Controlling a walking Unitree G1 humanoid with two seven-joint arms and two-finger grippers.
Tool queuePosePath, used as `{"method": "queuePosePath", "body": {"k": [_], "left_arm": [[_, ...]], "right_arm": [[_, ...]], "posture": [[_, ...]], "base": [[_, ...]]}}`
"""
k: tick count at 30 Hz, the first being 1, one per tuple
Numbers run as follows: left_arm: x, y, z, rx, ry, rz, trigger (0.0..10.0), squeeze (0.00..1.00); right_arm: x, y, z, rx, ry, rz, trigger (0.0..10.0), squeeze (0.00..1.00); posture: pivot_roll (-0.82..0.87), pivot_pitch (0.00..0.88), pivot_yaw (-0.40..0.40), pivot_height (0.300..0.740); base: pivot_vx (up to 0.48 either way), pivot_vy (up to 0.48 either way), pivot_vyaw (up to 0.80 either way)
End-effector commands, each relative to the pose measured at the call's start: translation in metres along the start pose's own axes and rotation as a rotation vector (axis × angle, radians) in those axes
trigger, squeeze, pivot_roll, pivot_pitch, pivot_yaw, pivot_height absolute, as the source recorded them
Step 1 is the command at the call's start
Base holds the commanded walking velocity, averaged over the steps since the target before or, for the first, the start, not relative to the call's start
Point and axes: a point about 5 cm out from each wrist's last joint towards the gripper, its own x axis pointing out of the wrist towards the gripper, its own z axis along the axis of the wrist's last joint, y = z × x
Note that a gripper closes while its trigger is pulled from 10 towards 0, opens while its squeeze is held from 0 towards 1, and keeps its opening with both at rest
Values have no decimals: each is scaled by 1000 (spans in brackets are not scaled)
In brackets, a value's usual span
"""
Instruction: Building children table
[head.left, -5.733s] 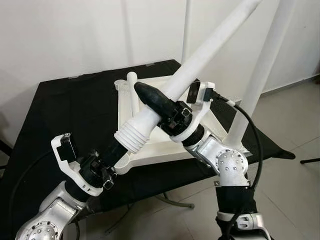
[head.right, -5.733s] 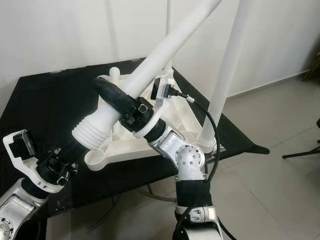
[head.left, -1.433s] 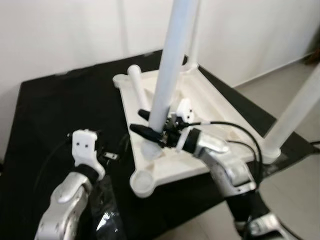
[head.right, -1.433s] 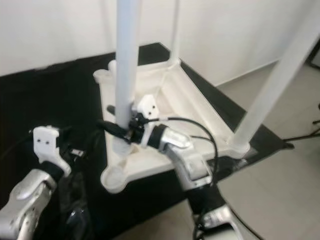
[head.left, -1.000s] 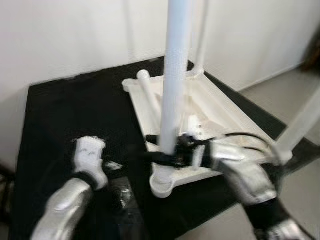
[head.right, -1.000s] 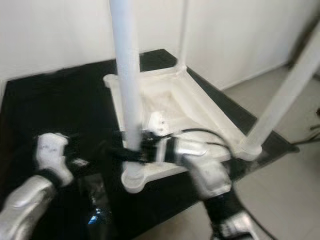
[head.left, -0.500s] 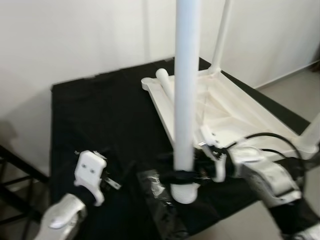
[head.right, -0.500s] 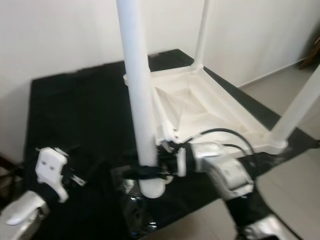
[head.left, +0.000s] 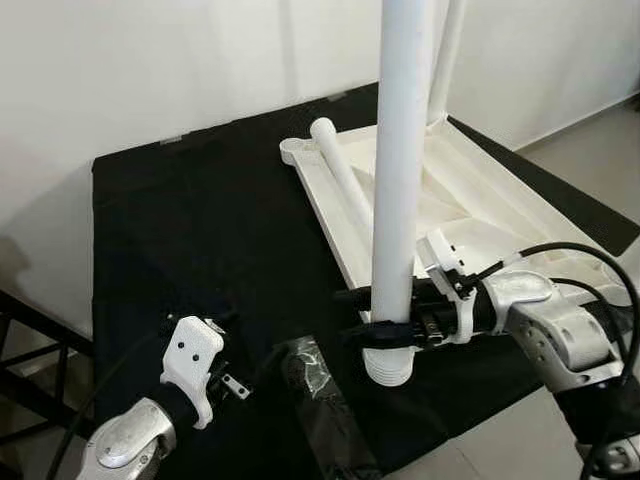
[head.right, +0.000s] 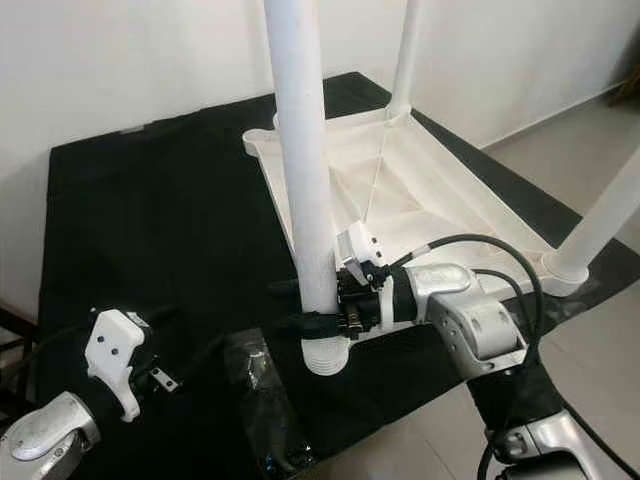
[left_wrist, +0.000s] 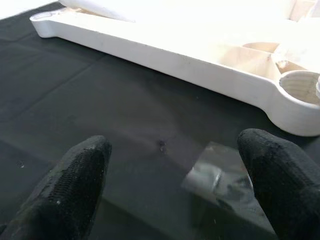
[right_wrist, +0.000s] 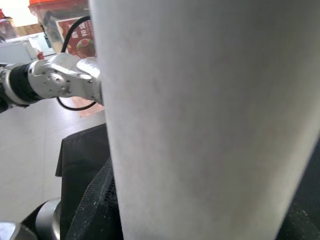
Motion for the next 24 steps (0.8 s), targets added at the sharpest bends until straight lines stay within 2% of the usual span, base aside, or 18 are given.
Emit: {"method": "queuePosePath", "body": {"k": [1, 6, 10, 17, 24], "left_arm": [[-2, 4, -3, -39, 23, 22, 10000, 0], [-2, 5, -4, -73, 13, 37, 10000, 0], [-1, 10, -5, -105, 21, 88, 10000, 0], [-1, 10, -5, -105, 33, 92, 10000, 0], [-1, 12, -6, -132, 46, 111, 10000, 0]], "right_arm": [[-2, 1, 6, -36, 17, 29, 10000, 0], [-2, -1, 7, -42, 29, 42, 10000, 0], [1, 0, 7, -47, 32, 58, 10000, 0], [4, -1, 8, -58, 22, 68, 10000, 0], [11, -7, 14, -107, -9, 36, 10000, 0]], "posture": [[-12, 170, 89, 740], [-16, 170, 90, 740], [-10, 166, 90, 740], [-11, 163, 90, 740], [-10, 164, 87, 740]], "base": [[0, -382, 0], [0, -441, 0], [0, 0, 0], [0, 0, 0], [0, 0, 0]]}}
